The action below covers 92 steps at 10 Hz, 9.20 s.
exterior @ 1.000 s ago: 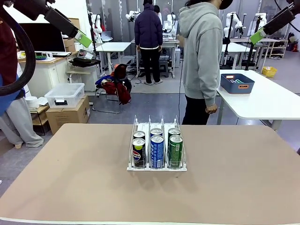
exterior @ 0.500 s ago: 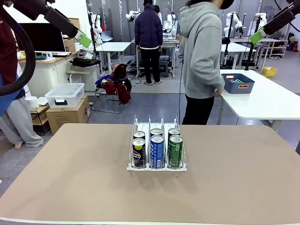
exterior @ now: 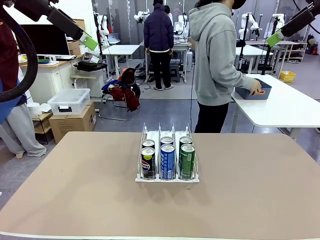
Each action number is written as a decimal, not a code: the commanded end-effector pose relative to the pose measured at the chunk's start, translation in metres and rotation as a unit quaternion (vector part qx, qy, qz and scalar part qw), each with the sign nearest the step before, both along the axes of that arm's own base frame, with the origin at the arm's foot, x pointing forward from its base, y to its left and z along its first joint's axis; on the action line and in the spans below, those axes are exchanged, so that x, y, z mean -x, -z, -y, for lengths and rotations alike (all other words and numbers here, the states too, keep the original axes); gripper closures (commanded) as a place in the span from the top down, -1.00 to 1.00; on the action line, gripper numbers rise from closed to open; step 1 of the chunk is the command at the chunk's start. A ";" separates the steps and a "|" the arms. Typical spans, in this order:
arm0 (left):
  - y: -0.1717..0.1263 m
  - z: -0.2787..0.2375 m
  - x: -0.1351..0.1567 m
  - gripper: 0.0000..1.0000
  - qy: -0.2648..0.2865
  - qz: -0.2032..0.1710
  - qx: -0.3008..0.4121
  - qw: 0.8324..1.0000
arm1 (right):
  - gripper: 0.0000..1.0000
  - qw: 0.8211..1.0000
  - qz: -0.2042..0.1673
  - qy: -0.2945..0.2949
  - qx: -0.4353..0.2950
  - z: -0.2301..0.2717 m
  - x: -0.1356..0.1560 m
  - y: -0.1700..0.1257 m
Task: Fill the beverage cans into the dispenser.
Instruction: Pick up the Ionic drink handed by the human.
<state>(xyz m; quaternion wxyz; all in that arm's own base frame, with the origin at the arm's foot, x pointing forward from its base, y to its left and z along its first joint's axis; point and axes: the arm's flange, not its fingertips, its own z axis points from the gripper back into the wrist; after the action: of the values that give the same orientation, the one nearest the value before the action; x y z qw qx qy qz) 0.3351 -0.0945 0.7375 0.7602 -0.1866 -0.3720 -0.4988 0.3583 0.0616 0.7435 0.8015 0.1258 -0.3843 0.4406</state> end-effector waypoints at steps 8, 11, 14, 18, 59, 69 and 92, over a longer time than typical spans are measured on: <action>-0.001 0.000 0.001 1.00 0.000 0.002 -0.003 1.000 | 1.00 1.000 0.001 0.001 0.004 0.000 0.000 0.000; -0.001 0.000 0.001 1.00 0.000 0.002 -0.003 1.000 | 1.00 1.000 0.001 0.001 0.004 0.000 0.000 0.000; -0.001 0.000 0.001 1.00 0.000 0.002 -0.003 1.000 | 1.00 1.000 0.001 0.001 0.004 0.000 0.000 0.000; -0.001 0.000 0.001 1.00 0.000 0.002 -0.003 1.000 | 1.00 1.000 0.001 0.001 0.004 0.000 0.000 0.000; -0.001 0.000 0.001 1.00 0.000 0.002 -0.003 1.000 | 1.00 1.000 0.001 0.001 0.004 0.000 0.000 0.000; -0.001 0.000 0.001 1.00 0.000 0.002 -0.003 1.000 | 1.00 1.000 0.001 0.001 0.004 0.000 0.000 0.000; 0.023 0.018 -0.054 1.00 -0.181 0.040 -0.034 0.982 | 1.00 1.000 0.001 0.001 0.004 0.000 0.000 0.000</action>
<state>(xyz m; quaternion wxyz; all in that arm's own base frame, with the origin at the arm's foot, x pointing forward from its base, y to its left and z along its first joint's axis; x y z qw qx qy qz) 0.3884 -0.1141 0.7190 0.8208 -0.0780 -0.4253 -0.3733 0.3581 0.0617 0.7437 0.8013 0.1257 -0.3845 0.4408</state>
